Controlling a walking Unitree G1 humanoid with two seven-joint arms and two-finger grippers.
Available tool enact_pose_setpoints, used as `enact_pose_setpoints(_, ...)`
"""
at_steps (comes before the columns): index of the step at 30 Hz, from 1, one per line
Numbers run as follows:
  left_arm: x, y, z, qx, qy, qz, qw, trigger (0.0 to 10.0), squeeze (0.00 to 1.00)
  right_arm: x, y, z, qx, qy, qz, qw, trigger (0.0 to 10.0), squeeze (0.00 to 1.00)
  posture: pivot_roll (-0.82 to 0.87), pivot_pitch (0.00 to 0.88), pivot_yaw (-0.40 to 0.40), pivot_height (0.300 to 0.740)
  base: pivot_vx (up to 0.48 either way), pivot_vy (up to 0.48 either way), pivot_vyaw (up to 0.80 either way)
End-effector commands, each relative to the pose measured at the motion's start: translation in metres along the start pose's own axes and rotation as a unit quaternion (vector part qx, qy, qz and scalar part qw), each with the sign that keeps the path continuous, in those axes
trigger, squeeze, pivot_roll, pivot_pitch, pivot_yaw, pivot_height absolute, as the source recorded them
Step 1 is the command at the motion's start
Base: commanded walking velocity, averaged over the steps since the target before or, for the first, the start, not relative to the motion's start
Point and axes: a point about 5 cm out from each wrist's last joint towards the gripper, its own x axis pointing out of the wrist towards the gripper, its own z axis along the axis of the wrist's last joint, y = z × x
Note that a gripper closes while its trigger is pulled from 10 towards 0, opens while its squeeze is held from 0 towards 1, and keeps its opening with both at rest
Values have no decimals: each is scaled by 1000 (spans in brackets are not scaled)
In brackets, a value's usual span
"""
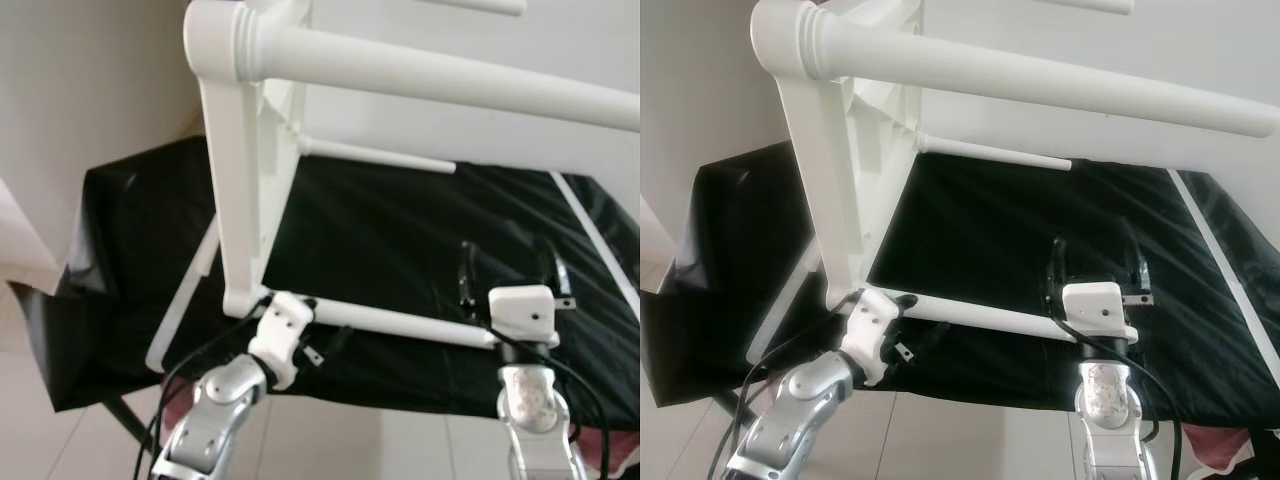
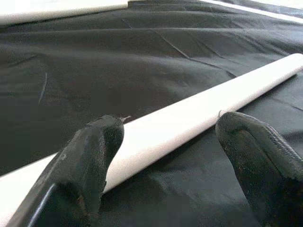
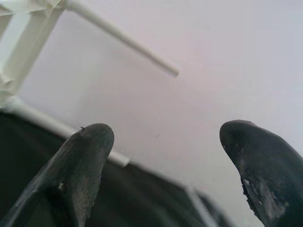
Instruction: Building children table
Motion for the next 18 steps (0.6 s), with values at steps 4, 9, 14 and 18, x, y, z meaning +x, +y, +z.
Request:
enact_pose_setpoints(4, 16, -9, 1, -3, 15, -3, 1000, 10000, 0, 21, -23, 42, -116, -115, -92, 982, 10000, 0, 29, 0, -1, 740, 0, 0, 0)
enact_pose_setpoints(9, 21, -10, 1, -2, 19, -3, 1000, 10000, 0, 28, -17, 55, -131, -151, -80, 977, 10000, 0, 21, 0, 8, 740, 0, 0, 0)
enact_pose_setpoints(14, 43, -3, 8, 6, 26, 22, 999, 10000, 0, 47, -10, 82, -147, -216, -52, 964, 10000, 0, 16, 0, 19, 740, 0, 0, 0)
enact_pose_setpoints(18, 52, -1, 11, 8, 27, 31, 999, 10000, 0, 54, -5, 86, -152, -231, -22, 961, 10000, 0, 12, 0, 21, 740, 0, 0, 0)
